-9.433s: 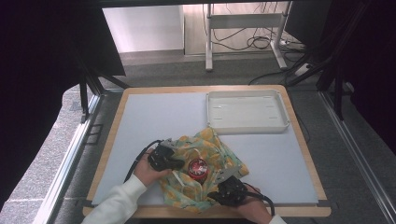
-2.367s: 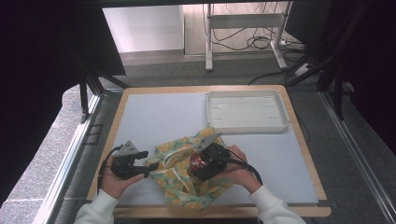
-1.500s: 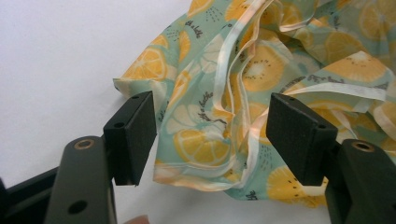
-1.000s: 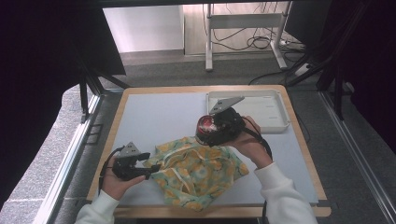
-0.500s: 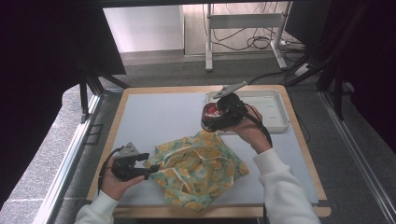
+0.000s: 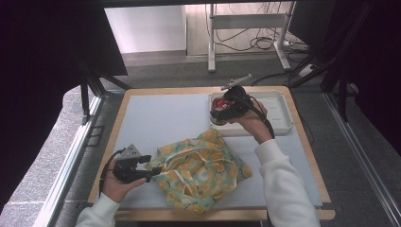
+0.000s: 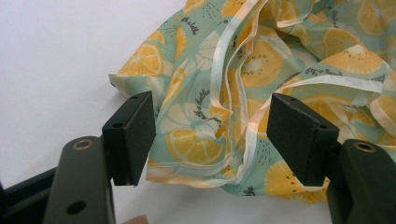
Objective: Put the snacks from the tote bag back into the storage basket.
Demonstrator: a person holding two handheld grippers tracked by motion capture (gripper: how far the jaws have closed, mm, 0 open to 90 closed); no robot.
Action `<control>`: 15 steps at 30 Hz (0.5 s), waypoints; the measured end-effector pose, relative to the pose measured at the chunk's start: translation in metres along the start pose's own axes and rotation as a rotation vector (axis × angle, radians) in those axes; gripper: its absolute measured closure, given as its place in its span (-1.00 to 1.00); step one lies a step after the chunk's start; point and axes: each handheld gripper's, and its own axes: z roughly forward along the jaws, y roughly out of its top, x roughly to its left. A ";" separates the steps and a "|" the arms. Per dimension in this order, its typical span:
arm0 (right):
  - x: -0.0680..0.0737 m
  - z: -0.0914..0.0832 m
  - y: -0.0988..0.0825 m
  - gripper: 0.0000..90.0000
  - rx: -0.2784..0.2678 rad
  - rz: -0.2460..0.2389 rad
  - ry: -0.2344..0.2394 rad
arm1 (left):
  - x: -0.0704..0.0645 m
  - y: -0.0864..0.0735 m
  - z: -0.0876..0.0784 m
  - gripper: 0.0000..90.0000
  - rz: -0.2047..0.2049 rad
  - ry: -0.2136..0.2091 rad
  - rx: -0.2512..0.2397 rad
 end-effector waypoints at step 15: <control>-0.027 0.042 -0.009 -0.51 0.067 0.066 -0.051 | 0.001 -0.001 0.000 -0.29 -0.007 -0.003 0.005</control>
